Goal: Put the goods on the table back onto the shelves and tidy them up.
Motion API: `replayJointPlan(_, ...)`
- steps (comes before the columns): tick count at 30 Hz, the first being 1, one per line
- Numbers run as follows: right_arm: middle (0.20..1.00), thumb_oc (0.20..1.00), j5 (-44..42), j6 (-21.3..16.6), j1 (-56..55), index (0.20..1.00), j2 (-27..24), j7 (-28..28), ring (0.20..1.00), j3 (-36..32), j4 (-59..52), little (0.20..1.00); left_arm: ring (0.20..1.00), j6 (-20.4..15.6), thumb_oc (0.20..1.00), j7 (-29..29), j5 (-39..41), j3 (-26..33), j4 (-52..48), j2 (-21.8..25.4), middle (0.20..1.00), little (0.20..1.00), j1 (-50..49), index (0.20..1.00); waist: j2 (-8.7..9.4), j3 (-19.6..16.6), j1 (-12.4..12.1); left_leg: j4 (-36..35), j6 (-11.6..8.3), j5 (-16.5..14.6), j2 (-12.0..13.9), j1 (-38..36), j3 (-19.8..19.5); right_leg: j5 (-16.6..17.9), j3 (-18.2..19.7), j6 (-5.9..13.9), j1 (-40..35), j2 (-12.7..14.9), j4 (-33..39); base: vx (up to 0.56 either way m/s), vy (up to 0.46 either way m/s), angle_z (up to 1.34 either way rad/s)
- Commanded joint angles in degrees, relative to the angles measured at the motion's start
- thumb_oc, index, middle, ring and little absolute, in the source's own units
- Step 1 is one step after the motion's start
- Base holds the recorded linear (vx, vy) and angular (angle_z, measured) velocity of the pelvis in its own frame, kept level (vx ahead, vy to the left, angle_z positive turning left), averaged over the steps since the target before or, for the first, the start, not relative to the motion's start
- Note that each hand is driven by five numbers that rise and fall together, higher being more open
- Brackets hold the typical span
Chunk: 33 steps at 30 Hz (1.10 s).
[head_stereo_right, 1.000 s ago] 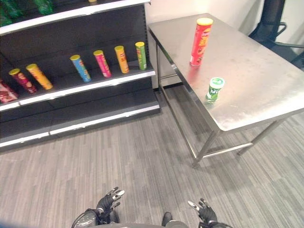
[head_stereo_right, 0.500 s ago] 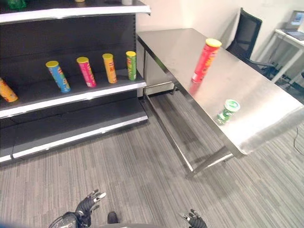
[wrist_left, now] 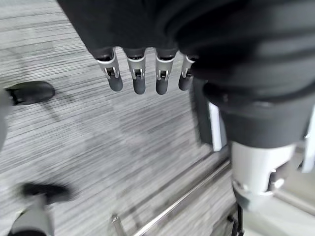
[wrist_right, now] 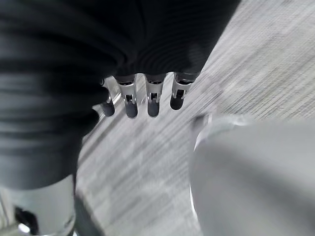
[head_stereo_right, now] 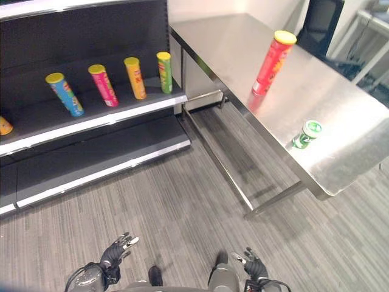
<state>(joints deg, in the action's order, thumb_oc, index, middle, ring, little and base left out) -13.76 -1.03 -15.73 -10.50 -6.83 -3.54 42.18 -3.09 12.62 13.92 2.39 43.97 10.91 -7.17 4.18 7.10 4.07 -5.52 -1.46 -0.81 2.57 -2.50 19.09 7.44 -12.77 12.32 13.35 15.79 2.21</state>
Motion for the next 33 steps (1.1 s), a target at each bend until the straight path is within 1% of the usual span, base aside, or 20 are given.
replayJointPlan(1,1.000,1.000,0.4,-1.8,-0.1,1.000,-2.0,-0.4,1.000,-1.1,-1.9,1.000,1.000,-2.2,1.000,0.6,0.0,-0.7,-1.7,-0.9,1.000,1.000,0.7,1.000,-2.01,-0.6,0.4,0.5,-4.80,-4.4,0.8,-8.2,-0.6,6.5,-2.5,-0.66,-2.9,-0.8,2.4,0.19,-0.160,0.41)
replayJointPlan(2,1.000,1.000,0.1,-1.8,0.1,1.000,-2.2,-0.2,1.000,-1.4,-0.9,1.000,1.000,-2.2,1.000,0.4,-0.2,-0.9,-1.6,-1.3,1.000,1.000,0.6,1.000,-2.97,-0.8,0.7,0.5,-5.94,-2.4,1.5,-9.6,-0.6,6.1,-3.3,-1.65,-4.2,-2.1,2.4,0.19,-0.272,0.38)
replayJointPlan(3,1.000,1.000,0.1,-1.7,0.6,1.000,-3.3,-0.3,1.000,-1.9,0.8,1.000,1.000,-2.4,1.000,0.5,0.0,-0.9,-1.2,-1.9,1.000,1.000,0.8,1.000,-2.96,-0.6,1.1,8.7,-8.34,-0.3,3.9,-6.4,0.1,4.6,-5.4,-3.36,-7.2,-2.8,2.8,0.25,-0.380,0.30)
replayJointPlan(4,1.000,1.000,0.4,-1.4,0.9,1.000,-3.8,-0.1,1.000,-2.0,1.3,1.000,1.000,-2.4,1.000,0.8,-0.1,-1.0,-1.5,-2.1,1.000,1.000,0.8,1.000,-2.46,-0.5,1.1,15.1,-9.84,1.2,5.3,-4.3,0.6,3.9,-6.6,-4.03,-8.6,-2.8,2.8,0.19,-0.370,0.29)
replayJointPlan(6,1.000,1.000,0.0,-1.0,1.2,1.000,-4.2,0.3,1.000,-2.7,2.3,1.000,1.000,-2.5,1.000,1.3,0.0,-1.3,-2.7,-2.5,1.000,1.000,0.2,1.000,-1.60,0.2,0.7,29.4,-12.30,4.3,7.1,0.8,-1.6,2.0,-7.1,-6.15,-11.3,-3.9,2.8,0.15,-0.273,0.39)
replayJointPlan(8,1.000,1.000,0.0,-1.0,1.8,1.000,-4.9,0.7,1.000,-2.8,3.6,1.000,1.000,-2.4,1.000,1.4,0.6,-1.2,-3.4,-2.9,1.000,1.000,0.1,1.000,-0.36,1.1,-0.3,34.8,-12.79,6.0,7.8,4.9,-1.7,0.5,-7.4,-6.66,-12.9,-3.6,2.8,0.11,-0.173,-0.05)
replayJointPlan(9,1.000,1.000,-0.5,-1.0,2.0,1.000,-4.7,1.1,1.000,-3.2,3.8,1.000,1.000,-2.3,1.000,1.4,0.7,-1.1,-3.0,-3.2,1.000,1.000,0.4,1.000,-0.52,1.2,-0.3,32.3,-12.27,6.1,9.4,5.4,-0.2,-0.1,-7.3,-6.77,-13.2,-4.2,2.8,0.13,-0.069,-0.08)
replayJointPlan(11,1.000,1.000,-1.2,-1.2,1.9,1.000,-4.4,1.8,1.000,-4.5,4.2,1.000,1.000,-2.2,1.000,1.6,1.0,-1.4,-3.0,-3.8,1.000,1.000,0.0,1.000,-0.97,0.6,-0.8,21.6,-10.48,5.0,10.3,5.5,1.8,-1.4,-6.4,-6.22,-13.4,-5.2,2.8,0.19,0.036,0.09)
replayJointPlan(12,1.000,1.000,-1.4,-1.2,1.6,1.000,-4.2,2.2,1.000,-4.8,4.4,1.000,1.000,-2.1,1.000,1.8,0.6,-1.8,-2.4,-4.1,1.000,1.000,-0.1,1.000,-1.58,0.4,-1.2,12.2,-9.81,5.4,10.9,4.7,2.5,-2.2,-5.5,-5.60,-13.7,-5.6,2.8,0.16,0.071,0.00)
replayJointPlan(13,1.000,1.000,-1.4,-1.2,1.6,1.000,-4.2,2.2,1.000,-4.8,4.4,1.000,1.000,-2.1,1.000,1.8,0.6,-1.8,-2.4,-4.1,1.000,1.000,-0.1,1.000,-1.49,0.4,-1.3,11.7,-9.76,5.7,10.7,4.5,2.6,-2.1,-5.4,-5.58,-13.6,-5.5,2.8,0.15,0.094,-0.15)
replayJointPlan(14,1.000,1.000,-1.1,-1.1,1.4,1.000,-4.3,2.2,1.000,-4.8,4.3,1.000,1.000,-2.0,1.000,1.8,0.6,-2.2,-2.4,-4.2,1.000,1.000,-0.1,1.000,-1.87,0.0,-1.6,7.2,-9.29,6.3,10.7,3.8,2.0,-2.6,-5.1,-5.30,-13.9,-5.7,2.8,0.16,0.109,-0.52)
replayJointPlan(15,1.000,1.000,-1.1,-1.0,1.0,1.000,-4.3,2.6,1.000,-5.1,4.5,1.000,1.000,-1.7,1.000,1.6,0.0,-2.6,-1.7,-4.4,1.000,1.000,0.3,1.000,-2.82,-0.5,-1.9,1.3,-9.49,10.0,11.4,4.3,0.4,-3.5,-5.0,-4.68,-14.7,-6.0,2.8,0.27,0.138,-0.58)
replayJointPlan(16,1.000,1.000,-1.1,-1.2,1.1,1.000,-4.2,3.6,1.000,-5.8,5.3,1.000,1.000,-1.7,1.000,1.4,-0.3,-3.2,-1.0,-4.2,1.000,1.000,0.4,1.000,-3.25,-1.2,-1.0,1.4,-8.83,8.2,10.3,1.7,1.3,-4.0,-4.7,-4.66,-15.7,-6.3,2.8,0.23,0.141,-0.41)
replayJointPlan(17,1.000,1.000,-1.8,-1.3,1.4,1.000,-3.8,4.1,1.000,-6.6,5.9,1.000,1.000,-1.8,1.000,1.1,-0.7,-3.6,-0.9,-3.9,1.000,1.000,0.6,1.000,-3.27,-1.6,-0.4,0.5,-8.59,7.8,9.3,0.4,1.6,-3.5,-4.1,-4.46,-15.4,-6.4,2.8,0.16,0.116,-0.46)
replayJointPlan(19,1.000,1.000,-1.4,-1.0,0.6,1.000,-3.4,4.1,1.000,-6.9,7.7,1.000,1.000,-1.9,1.000,0.8,-0.1,-2.6,-0.7,-3.0,1.000,1.000,-0.1,1.000,-2.85,-2.9,-0.1,0.5,-7.12,4.6,7.6,-1.7,4.0,-2.8,-2.8,-3.98,-15.0,-6.0,2.8,0.10,0.153,-0.49)
replayJointPlan(21,1.000,1.000,-1.4,-1.0,0.6,1.000,-3.4,4.1,1.000,-6.9,7.7,1.000,1.000,-1.9,1.000,0.8,-0.1,-2.6,-0.8,-3.0,1.000,1.000,-0.2,1.000,-2.83,-2.9,-0.1,0.5,-7.12,4.6,7.6,-1.7,4.0,-2.8,-2.7,-3.97,-14.9,-6.0,2.8,0.05,0.082,-0.20)
replayJointPlan(23,1.000,1.000,-0.6,-0.9,-0.8,1.000,-3.1,4.5,1.000,-7.5,12.4,1.000,1.000,-2.0,1.000,0.0,0.1,-1.0,1.0,-1.5,1.000,1.000,0.3,1.000,-1.46,-3.6,0.1,0.5,-5.96,3.6,6.7,-2.4,6.4,-2.7,-2.0,-3.38,-14.4,-5.6,2.8,0.07,0.149,-0.31)
replayJointPlan(27,1.000,1.000,-1.1,-0.9,-2.7,1.000,-3.2,4.4,1.000,-9.8,14.7,1.000,1.000,-1.8,1.000,0.2,0.2,-0.1,2.1,-0.1,1.000,1.000,0.4,1.000,-0.10,-3.9,0.8,0.5,-5.43,2.7,6.1,-2.9,8.0,-2.5,-1.6,-2.69,-14.1,-5.2,2.8,0.04,0.070,-0.26)
replayJointPlan(31,1.000,1.000,-3.6,-1.6,-4.9,1.000,-4.8,3.8,1.000,-14.9,14.7,1.000,1.000,-1.8,1.000,0.4,0.4,1.1,2.0,1.3,1.000,1.000,-0.1,1.000,1.14,-3.8,1.9,0.5,-5.31,2.2,5.9,-3.3,9.2,-2.2,-1.2,-2.02,-13.9,-5.1,2.8,0.02,0.031,-0.16)
replayJointPlan(33,1.000,1.000,-6.3,-1.9,-8.7,1.000,-7.9,1.8,1.000,-21.3,8.5,1.000,1.000,-2.1,1.000,0.5,1.4,2.9,0.1,2.9,1.000,1.000,-1.6,1.000,2.36,-3.7,3.3,0.5,-5.44,2.0,5.9,-3.3,10.5,-1.4,-0.6,-1.27,-13.1,-4.9,2.8,-0.01,0.020,-0.18)
